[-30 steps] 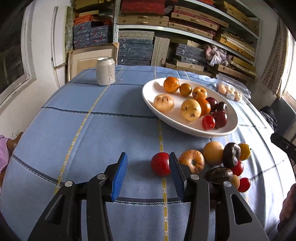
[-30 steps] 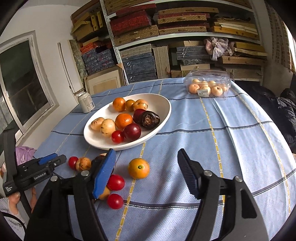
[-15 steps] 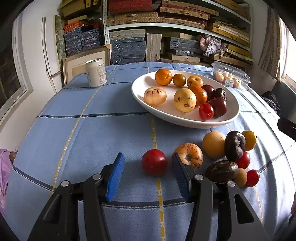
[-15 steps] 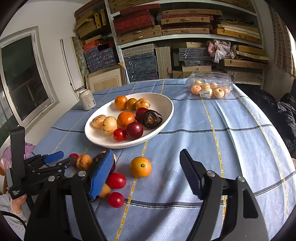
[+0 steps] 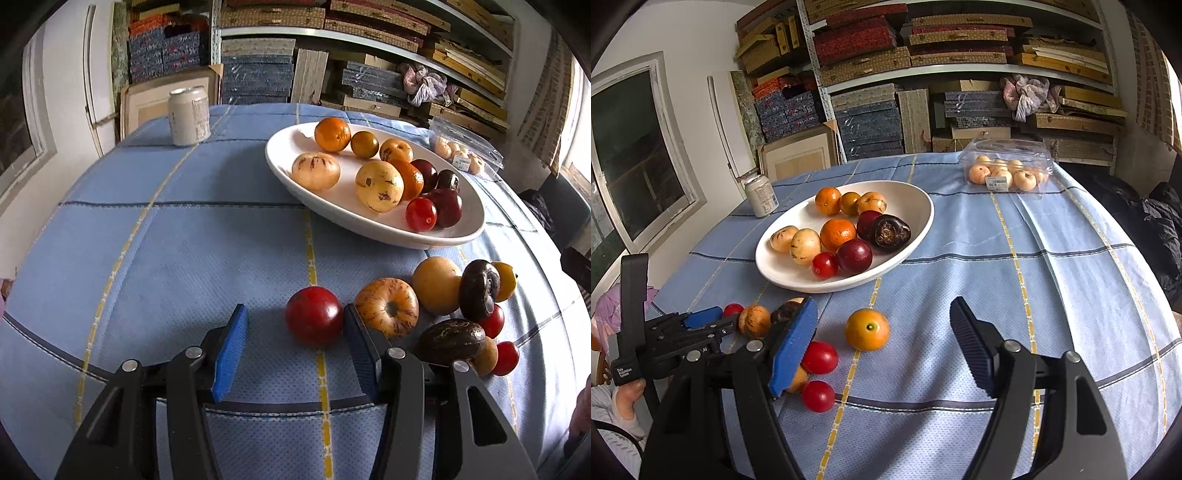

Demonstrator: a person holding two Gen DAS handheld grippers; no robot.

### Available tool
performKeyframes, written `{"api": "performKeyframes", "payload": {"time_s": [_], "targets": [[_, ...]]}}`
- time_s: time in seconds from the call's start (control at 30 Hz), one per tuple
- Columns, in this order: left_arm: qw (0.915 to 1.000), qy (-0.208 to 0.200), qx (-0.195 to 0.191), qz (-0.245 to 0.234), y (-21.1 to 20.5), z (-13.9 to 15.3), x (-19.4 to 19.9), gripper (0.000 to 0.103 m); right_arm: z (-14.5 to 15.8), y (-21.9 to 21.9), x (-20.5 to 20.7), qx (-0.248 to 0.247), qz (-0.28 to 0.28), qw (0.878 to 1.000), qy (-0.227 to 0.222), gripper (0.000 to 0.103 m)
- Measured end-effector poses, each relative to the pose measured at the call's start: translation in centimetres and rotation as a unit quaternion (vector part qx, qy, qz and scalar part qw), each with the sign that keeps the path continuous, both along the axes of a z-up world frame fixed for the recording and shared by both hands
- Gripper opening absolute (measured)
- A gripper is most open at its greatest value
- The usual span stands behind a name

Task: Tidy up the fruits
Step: 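Grasp a red tomato with the left tool while the right tool moves toward the pile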

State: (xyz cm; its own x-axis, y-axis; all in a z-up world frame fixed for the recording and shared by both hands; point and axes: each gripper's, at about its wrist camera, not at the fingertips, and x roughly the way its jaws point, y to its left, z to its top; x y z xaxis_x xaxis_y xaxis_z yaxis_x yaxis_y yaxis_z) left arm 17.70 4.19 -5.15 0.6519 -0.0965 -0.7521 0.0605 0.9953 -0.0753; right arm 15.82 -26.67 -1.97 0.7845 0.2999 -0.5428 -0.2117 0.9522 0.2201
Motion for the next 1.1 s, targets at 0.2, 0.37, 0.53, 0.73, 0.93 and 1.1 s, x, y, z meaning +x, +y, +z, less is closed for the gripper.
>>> {"api": "performKeyframes", "payload": {"time_s": [0.2,0.37,0.53,0.73,0.93,1.1], "targets": [[1.0,-0.001,-0.003,-0.004,0.0,-0.1,0.1,0.045,-0.2,-0.1,0.1,-0.003,0.002,1.0,0.003,0.072],[1.0,-0.001,0.0,-0.005,-0.2,0.0,0.1,0.038,-0.3,0.0,0.2,-0.007,0.003,1.0,0.004,0.072],[1.0,0.001,0.005,-0.005,-0.3,-0.1,0.2,0.032,-0.6,0.5,0.3,-0.016,0.008,1.0,0.009,0.072],[0.9999,-0.01,0.014,0.0,-0.3,0.3,-0.3,0.032,-1.1,1.4,0.2,-0.027,0.02,0.999,0.013,0.072],[0.9997,-0.023,0.013,0.004,-0.1,1.0,-0.8,0.032,-1.8,3.5,0.0,-0.057,0.047,0.997,0.012,0.072],[0.9996,-0.025,0.008,0.005,0.0,1.3,-0.9,0.032,-2.3,5.1,-0.1,-0.07,0.066,0.995,0.012,0.072]]}}
